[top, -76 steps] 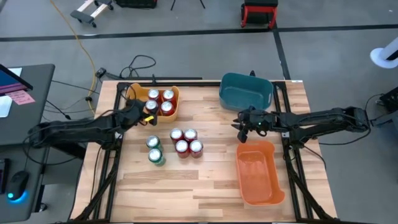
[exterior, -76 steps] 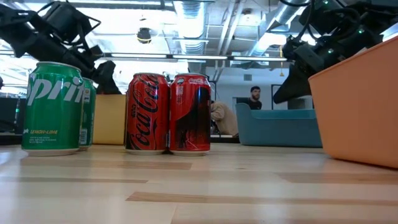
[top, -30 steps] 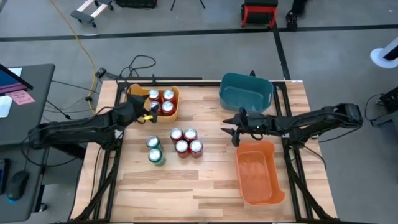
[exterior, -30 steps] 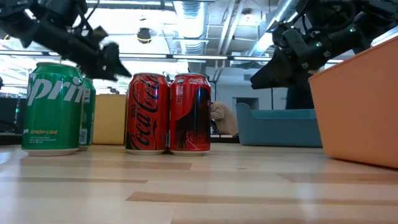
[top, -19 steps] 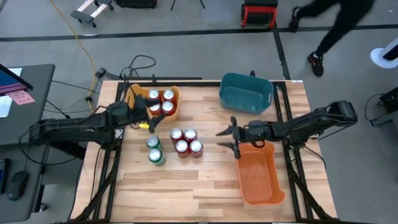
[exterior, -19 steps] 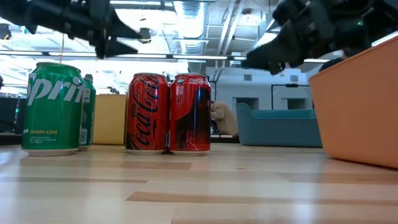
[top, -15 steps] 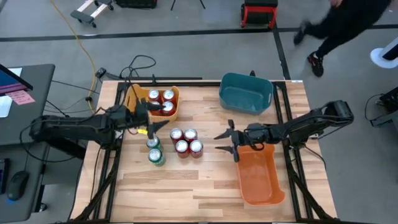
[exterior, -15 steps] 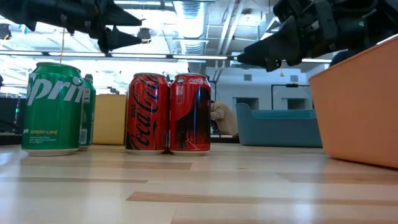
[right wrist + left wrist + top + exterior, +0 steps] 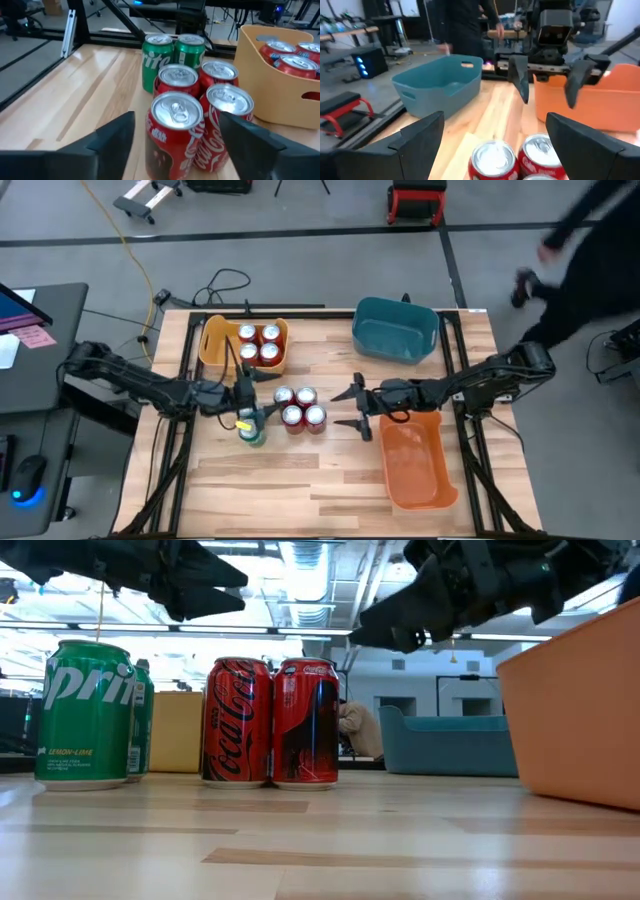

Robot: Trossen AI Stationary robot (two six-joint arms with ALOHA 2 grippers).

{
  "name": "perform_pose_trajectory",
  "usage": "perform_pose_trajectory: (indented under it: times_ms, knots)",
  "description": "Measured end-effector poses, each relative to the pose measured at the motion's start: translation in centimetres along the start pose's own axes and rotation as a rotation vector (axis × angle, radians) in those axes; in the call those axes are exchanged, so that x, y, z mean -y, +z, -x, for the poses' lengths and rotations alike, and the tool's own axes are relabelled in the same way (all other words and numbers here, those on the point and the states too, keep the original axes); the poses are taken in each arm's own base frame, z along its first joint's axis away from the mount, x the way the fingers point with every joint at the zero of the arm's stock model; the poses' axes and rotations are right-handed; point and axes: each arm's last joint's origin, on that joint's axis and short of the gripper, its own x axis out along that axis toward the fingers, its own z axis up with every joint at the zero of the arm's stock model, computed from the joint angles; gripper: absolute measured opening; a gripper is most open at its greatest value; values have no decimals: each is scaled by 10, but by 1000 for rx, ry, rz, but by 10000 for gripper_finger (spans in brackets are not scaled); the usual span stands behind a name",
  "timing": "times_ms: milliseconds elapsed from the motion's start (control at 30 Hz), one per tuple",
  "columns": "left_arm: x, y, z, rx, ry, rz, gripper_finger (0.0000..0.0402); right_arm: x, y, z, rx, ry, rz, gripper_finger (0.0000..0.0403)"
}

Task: Sort soda cans
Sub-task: Put the bottom right red soda can into the blue bin

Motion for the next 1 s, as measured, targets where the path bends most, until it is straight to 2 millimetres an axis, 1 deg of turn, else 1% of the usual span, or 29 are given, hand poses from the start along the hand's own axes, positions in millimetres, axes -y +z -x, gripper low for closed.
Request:
perform_pose_trajectory:
  times_ms: [100, 167, 233, 333, 433, 567, 667, 833, 933, 1000]
  knots:
    - [1, -1, -2, 6, 21, -1, 346, 0, 4, -2, 6, -1, -43, 359]
    - [1, 0, -3, 14, 30, 9, 346, 2, 3, -7, -1, -8, -81, 384]
    - [0, 1, -3, 23, 34, 15, 346, 5, 1, -13, -15, -19, -123, 395]
    - [0, 3, -2, 43, 37, 26, 346, 9, -4, -29, -51, -50, -157, 389]
    - [0, 3, -2, 42, 36, 25, 346, 12, -6, -36, -82, -76, -163, 386]
    - [0, -2, -2, 1, 34, 5, 346, 11, -6, -37, -92, -50, -173, 396]
    - [-1, -3, -3, -10, 38, 12, 346, 6, -8, -37, -107, -32, -167, 398]
    - [-1, -1, -3, 3, 37, 30, 346, 8, -7, -37, -98, -36, -171, 399]
    - [-1, -1, -3, 7, 36, 33, 346, 9, -7, -37, -100, -32, -207, 400]
    - [-1, -2, -3, 1, 36, 26, 346, 7, -7, -41, -107, -19, -226, 400]
